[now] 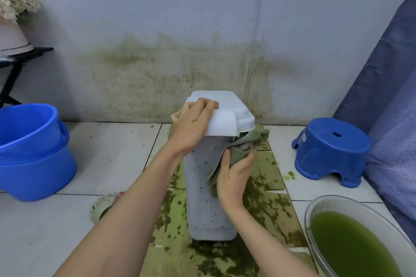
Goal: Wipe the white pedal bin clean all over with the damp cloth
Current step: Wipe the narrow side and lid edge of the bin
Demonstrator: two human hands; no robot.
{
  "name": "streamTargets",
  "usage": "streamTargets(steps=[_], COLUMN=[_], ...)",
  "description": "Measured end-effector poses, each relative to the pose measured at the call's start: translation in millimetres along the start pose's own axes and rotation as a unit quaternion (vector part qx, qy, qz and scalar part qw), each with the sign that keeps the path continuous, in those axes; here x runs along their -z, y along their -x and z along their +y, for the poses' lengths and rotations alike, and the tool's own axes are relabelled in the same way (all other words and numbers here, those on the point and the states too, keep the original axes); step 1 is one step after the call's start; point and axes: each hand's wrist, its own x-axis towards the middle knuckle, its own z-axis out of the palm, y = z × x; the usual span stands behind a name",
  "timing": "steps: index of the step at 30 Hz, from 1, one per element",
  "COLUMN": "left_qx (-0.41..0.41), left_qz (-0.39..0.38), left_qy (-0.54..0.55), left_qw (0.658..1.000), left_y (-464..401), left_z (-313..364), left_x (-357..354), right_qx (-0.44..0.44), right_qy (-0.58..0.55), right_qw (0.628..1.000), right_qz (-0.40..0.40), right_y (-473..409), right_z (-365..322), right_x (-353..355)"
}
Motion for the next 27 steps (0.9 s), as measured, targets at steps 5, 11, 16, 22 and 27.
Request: streamTargets(steps=[5, 11, 16, 22, 27], left_qx=[-0.043, -0.101, -0.102, -0.103, -0.097], left_qz=[-0.031, 0.041, 0.042, 0.062, 0.05], left_qy=[0.106, 0.039, 0.047, 0.044, 0.067], left_qw=[0.993, 0.993, 0.993, 0.992, 0.992], left_y=[-48, -78, -93, -91, -95], left_z=[-21, -28, -28, -28, -24], left_x=[18, 4, 2, -8, -8], right_qx=[0.204, 0.379, 0.3, 0.256, 0.23], right_qy=[0.289, 0.408, 0.394, 0.397, 0.381], right_qw=[0.933, 0.83, 0.866, 0.876, 0.882], right_qz=[0.07, 0.026, 0.063, 0.097, 0.157], right_y=[-12, -42, -63, -54, -86], right_z=[53, 47, 17, 25, 5], right_x=[-11, -29, -59, -47, -62])
